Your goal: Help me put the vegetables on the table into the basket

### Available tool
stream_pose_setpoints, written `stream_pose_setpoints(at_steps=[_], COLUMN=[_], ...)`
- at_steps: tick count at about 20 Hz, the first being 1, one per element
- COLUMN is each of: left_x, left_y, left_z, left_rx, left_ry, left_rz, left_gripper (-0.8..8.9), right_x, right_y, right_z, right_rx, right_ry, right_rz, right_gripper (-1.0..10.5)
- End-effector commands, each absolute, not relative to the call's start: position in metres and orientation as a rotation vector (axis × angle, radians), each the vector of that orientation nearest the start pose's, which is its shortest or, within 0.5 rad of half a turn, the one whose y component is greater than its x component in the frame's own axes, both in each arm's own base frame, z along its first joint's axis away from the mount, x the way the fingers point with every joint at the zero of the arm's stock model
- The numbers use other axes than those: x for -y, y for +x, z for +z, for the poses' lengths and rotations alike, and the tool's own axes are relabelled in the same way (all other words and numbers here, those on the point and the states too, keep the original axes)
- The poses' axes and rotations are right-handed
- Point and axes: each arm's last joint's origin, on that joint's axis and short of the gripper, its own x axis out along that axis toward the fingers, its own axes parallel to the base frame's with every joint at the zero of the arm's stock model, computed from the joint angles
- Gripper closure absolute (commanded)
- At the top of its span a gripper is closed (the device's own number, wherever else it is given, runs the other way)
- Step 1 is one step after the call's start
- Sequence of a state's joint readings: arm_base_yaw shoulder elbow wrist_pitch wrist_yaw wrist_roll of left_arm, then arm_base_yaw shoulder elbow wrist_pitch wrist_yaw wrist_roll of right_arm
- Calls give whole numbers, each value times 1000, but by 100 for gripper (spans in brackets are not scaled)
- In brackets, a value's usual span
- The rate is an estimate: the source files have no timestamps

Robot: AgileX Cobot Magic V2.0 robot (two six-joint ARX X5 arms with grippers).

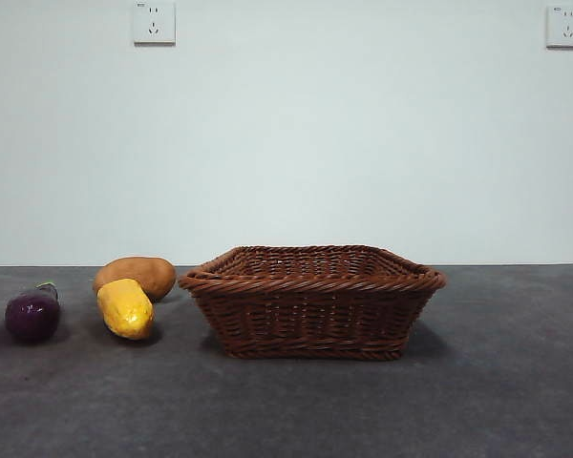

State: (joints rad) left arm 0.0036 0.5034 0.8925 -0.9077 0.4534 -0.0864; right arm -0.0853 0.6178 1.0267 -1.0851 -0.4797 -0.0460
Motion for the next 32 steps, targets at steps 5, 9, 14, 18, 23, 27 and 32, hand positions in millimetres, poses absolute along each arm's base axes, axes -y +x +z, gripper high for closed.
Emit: stream_pose_setpoints(at_steps=[5, 9, 14, 18, 23, 27, 32], left_x=[13, 13, 13, 13, 13, 13, 13], left_y=[83, 87, 96, 104, 113, 117, 118], left_z=[330, 332, 331, 328, 325, 324, 325], left_rx=[-570, -557, -576, -607, -642, -652, -640], left_ry=[-206, -203, -207, -214, -223, -225, -223], left_rz=[-445, -446, -444, -442, -438, -437, -438], left_gripper=[247, 247, 247, 247, 247, 247, 247], right_x=[-7, -6, -10, -25, -59, -85, -98], right_y=[87, 100, 135, 184, 254, 298, 328], right_z=[350, 348, 347, 339, 320, 299, 274], right_rx=[-671, -698, -736, -803, -927, -1024, -1064], right_ry=[159, 180, 219, 213, 146, 85, 82], right_rz=[426, 433, 511, 542, 555, 535, 530], right_gripper=[371, 371, 380, 380, 380, 380, 380])
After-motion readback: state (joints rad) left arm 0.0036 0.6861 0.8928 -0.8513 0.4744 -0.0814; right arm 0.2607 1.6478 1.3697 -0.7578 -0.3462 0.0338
